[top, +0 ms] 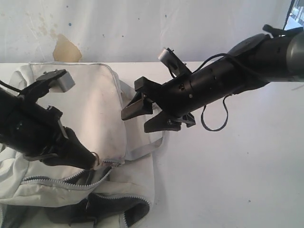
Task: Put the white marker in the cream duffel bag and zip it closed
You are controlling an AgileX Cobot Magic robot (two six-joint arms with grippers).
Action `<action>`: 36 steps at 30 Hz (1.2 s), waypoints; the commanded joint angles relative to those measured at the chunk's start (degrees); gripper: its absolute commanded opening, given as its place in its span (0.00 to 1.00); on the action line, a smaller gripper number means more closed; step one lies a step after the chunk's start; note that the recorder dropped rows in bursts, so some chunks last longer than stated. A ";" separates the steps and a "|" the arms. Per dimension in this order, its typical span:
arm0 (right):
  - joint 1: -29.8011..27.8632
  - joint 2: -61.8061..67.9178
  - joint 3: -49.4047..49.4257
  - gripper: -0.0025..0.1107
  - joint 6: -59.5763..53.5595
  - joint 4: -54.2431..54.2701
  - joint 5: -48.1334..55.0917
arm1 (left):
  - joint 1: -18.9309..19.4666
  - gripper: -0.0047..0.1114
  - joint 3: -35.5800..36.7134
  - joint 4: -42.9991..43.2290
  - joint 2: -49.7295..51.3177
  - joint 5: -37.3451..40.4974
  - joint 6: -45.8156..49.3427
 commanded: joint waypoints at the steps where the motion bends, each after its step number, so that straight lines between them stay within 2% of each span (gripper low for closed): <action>1: 1.25 2.01 -0.21 0.52 -5.89 5.71 1.19 | -0.12 0.04 -0.49 1.13 -3.65 0.62 -2.34; 9: 4.25 3.86 -0.21 0.52 -5.76 7.33 2.31 | -0.12 0.04 -0.49 1.68 -6.20 2.51 -3.77; 18: 4.57 4.00 -0.21 0.52 -3.42 7.76 4.77 | -0.12 0.04 -0.49 5.38 -8.46 -1.75 -6.69; 22: 4.57 4.00 -0.11 0.47 -2.38 7.63 3.26 | -0.12 0.04 -0.49 5.38 -8.55 -3.05 -8.64; 25: 4.57 4.00 0.01 0.45 3.14 7.24 3.91 | -0.12 0.04 -0.49 5.38 -8.55 -3.05 -9.57; 30: 4.57 4.00 0.01 0.53 5.09 1.10 4.51 | -0.12 0.04 -0.49 5.38 -8.55 -2.54 -9.96; 33: 4.57 4.00 0.01 0.54 5.22 1.35 3.25 | -0.12 0.04 -0.49 5.38 -8.55 -2.33 -9.96; 36: 4.69 4.00 0.01 0.49 5.32 2.86 3.24 | -0.12 0.04 -0.49 4.54 -8.55 -2.36 -9.96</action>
